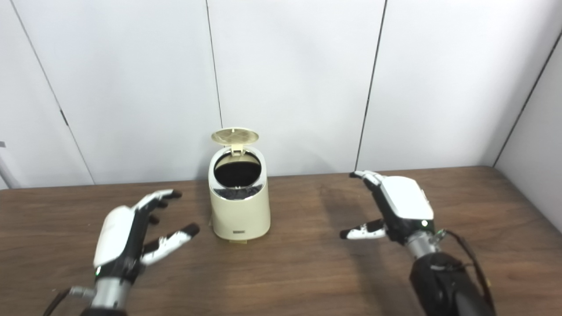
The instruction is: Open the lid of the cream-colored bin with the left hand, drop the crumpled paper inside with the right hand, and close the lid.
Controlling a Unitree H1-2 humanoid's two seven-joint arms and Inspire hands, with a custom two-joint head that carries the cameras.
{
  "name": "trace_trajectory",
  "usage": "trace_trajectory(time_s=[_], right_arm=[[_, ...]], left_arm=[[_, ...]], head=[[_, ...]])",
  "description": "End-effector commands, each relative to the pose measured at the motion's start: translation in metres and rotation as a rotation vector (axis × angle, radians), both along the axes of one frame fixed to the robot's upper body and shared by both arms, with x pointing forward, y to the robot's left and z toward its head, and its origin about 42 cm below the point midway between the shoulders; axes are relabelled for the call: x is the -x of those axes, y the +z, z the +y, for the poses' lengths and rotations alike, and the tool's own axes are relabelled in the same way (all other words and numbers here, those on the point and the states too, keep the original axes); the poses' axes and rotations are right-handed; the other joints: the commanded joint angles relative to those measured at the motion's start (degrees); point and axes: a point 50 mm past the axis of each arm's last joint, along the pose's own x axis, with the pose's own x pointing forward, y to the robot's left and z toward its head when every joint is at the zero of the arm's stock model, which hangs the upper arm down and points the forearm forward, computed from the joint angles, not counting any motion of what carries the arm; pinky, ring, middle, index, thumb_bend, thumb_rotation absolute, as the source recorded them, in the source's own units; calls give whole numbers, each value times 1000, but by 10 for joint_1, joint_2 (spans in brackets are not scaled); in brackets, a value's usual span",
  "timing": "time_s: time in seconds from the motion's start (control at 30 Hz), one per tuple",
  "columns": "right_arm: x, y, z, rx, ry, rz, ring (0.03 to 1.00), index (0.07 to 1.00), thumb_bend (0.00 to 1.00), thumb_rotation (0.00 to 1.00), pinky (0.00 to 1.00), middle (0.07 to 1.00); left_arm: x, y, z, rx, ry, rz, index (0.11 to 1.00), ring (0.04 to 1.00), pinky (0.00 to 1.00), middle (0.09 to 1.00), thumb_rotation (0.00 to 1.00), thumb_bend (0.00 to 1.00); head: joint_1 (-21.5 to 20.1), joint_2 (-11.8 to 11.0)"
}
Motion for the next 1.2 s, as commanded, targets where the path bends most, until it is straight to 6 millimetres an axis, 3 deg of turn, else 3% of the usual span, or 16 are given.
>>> trace_trajectory(time_s=[0.0,0.23,0.7,0.87,1.0,1.17], right_arm=[[-17,30,-15,44,-32,-58,844,841,961,411,699,889],[-44,49,-33,95,-109,-5,886,838,970,325,751,900],[-85,57,-75,180,-280,206,889,808,980,294,668,896],[-90,62,-74,182,-313,280,900,827,947,276,664,915],[-94,62,-75,175,-335,319,876,832,928,245,606,922],[-96,58,-76,168,-342,346,876,843,926,247,589,939]], left_arm=[[1,6,2,12,-11,-73,750,738,606,770,838,821],[11,-12,8,19,-7,-43,763,748,625,778,819,768],[13,-15,12,31,1,-43,764,762,644,790,789,780],[13,-12,16,26,5,-44,774,759,638,793,788,775],[12,-13,23,26,9,-49,780,748,625,789,777,759],[10,-13,28,34,3,-53,770,754,630,787,758,739]], head=[[0,0],[-10,1],[-33,7],[-71,9],[-94,7],[-97,9]])
